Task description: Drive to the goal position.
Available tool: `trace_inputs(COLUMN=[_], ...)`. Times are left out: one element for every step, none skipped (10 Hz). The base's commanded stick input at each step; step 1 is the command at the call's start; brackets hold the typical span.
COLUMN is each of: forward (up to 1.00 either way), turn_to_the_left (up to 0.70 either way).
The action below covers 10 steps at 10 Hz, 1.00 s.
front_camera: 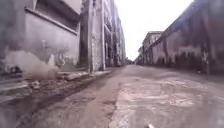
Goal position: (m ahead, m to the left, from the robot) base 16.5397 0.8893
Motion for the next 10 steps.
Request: trace_inputs(forward=[1.0, 1.0, 1.0, 1.0, 1.0, 1.0, 1.0, 1.0, 1.0, 1.0], turn_to_the_left=[-0.4, -0.4, -0.38, -0.19, 0.0, 0.0, -0.4, -0.4, -0.4, -0.18])
